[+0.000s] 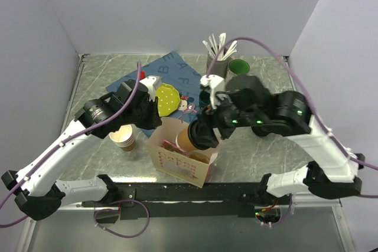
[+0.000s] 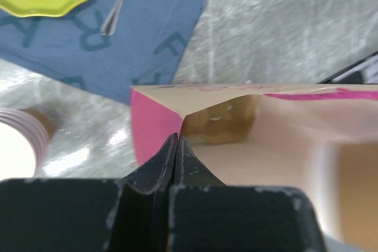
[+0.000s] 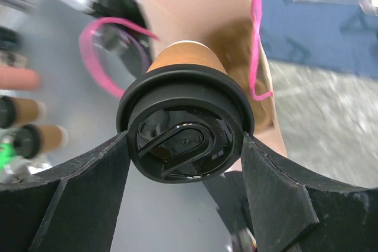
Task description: Pack the takeout coffee
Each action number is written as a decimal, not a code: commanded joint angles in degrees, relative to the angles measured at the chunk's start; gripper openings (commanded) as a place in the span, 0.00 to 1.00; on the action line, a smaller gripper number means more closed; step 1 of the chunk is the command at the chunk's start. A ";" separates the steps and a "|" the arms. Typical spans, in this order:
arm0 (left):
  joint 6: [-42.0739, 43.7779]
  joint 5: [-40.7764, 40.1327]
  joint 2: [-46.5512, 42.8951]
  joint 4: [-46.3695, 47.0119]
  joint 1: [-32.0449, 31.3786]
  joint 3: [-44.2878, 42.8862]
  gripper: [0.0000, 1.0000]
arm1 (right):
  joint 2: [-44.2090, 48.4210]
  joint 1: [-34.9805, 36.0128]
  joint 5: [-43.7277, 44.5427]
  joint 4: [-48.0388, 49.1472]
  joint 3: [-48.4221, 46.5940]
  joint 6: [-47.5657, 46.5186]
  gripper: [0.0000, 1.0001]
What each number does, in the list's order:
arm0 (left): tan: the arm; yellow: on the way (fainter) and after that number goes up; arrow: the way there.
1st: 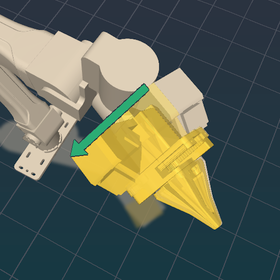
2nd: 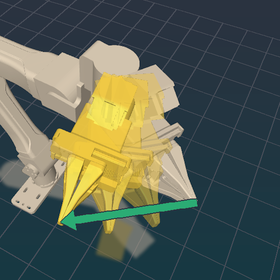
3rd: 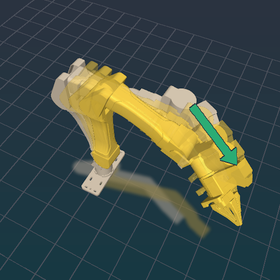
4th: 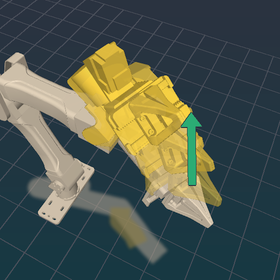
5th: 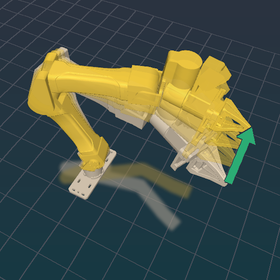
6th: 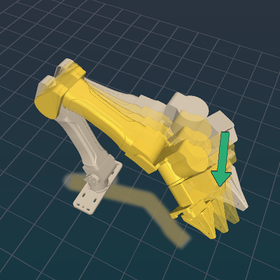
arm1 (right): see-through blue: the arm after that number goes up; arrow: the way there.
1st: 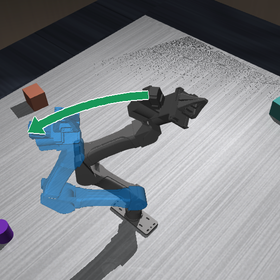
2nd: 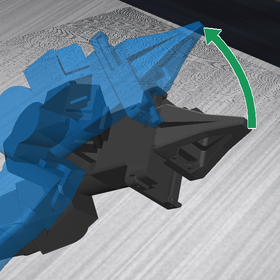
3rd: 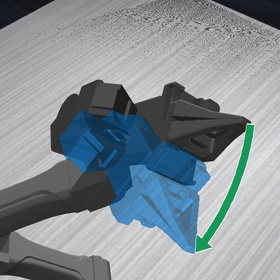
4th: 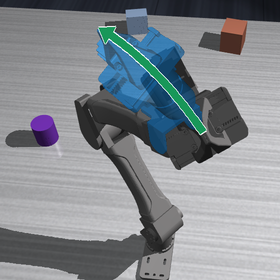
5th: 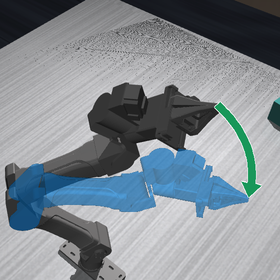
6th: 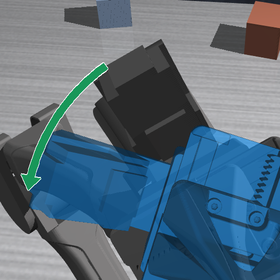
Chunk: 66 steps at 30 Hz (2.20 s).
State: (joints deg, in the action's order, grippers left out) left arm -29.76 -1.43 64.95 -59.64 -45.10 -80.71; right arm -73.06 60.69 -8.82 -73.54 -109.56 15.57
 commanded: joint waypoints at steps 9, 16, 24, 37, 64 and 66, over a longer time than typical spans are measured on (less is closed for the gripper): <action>-11.11 4.69 2.81 13.76 -0.25 -3.74 0.01 | -4.11 1.10 22.17 -15.49 -4.44 -7.22 0.48; -11.72 6.08 -1.57 22.70 -0.16 4.31 0.01 | -1.83 1.19 19.90 -9.88 3.55 -8.19 0.48; -11.38 5.74 -4.13 29.86 -0.16 9.26 0.01 | 1.69 1.10 19.63 -5.30 11.73 -12.14 0.48; -5.49 3.01 -3.86 11.92 -0.42 3.45 0.55 | 5.81 1.71 15.32 0.23 17.78 -11.79 0.45; 1.55 5.39 -0.59 35.59 -1.12 4.30 0.01 | 3.97 2.33 26.75 1.82 14.81 -18.21 0.46; 0.93 6.79 -6.20 42.55 -1.48 13.24 0.01 | 4.93 2.33 26.66 3.75 17.43 -18.21 0.46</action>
State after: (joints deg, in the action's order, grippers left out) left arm -27.77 2.24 68.55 -33.17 -45.54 -76.82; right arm -69.45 63.26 15.57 -73.65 -92.49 0.10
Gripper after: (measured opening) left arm 0.020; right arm 0.768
